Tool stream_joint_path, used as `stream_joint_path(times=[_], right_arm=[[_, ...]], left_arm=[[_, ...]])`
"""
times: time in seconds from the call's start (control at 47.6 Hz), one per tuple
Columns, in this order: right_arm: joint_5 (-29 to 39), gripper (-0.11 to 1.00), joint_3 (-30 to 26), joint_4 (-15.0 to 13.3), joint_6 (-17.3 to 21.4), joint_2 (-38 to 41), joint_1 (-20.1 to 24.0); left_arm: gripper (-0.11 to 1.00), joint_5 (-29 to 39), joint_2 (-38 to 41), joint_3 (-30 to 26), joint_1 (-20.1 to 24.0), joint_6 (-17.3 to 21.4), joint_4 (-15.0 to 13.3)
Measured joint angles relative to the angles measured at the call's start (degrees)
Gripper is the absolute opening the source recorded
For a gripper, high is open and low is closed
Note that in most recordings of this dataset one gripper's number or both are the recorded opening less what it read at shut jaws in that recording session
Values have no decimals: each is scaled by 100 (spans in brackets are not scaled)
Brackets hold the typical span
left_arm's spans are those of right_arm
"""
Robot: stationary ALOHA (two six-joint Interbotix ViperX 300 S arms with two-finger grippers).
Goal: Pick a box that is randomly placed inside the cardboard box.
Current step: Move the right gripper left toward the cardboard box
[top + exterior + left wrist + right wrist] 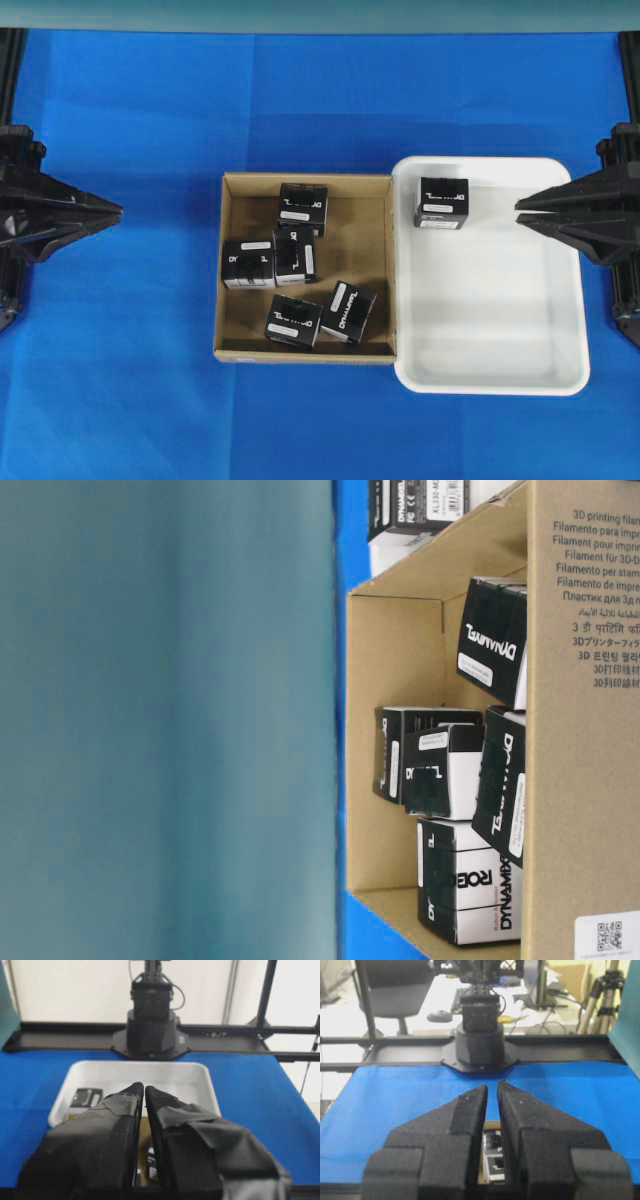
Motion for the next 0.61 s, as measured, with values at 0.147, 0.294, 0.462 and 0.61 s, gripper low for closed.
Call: stream_joint_path(times=[0.147, 0.294, 0.462, 0.61], right_arm=[[281, 2, -105, 422, 237, 9, 9], [1116, -2, -431, 791, 571, 105, -18], [2276, -2, -1011, 817, 659, 387, -35], [3226, -2, -1635, 817, 659, 826, -53]], left_arm=[[-2, 193, 246, -88, -9, -404, 35], [-7, 334, 369, -229, -9, -633, 53], [-7, 817, 431, -369, -18, -624, 62], [-7, 1274, 439, -501, -18, -624, 62]])
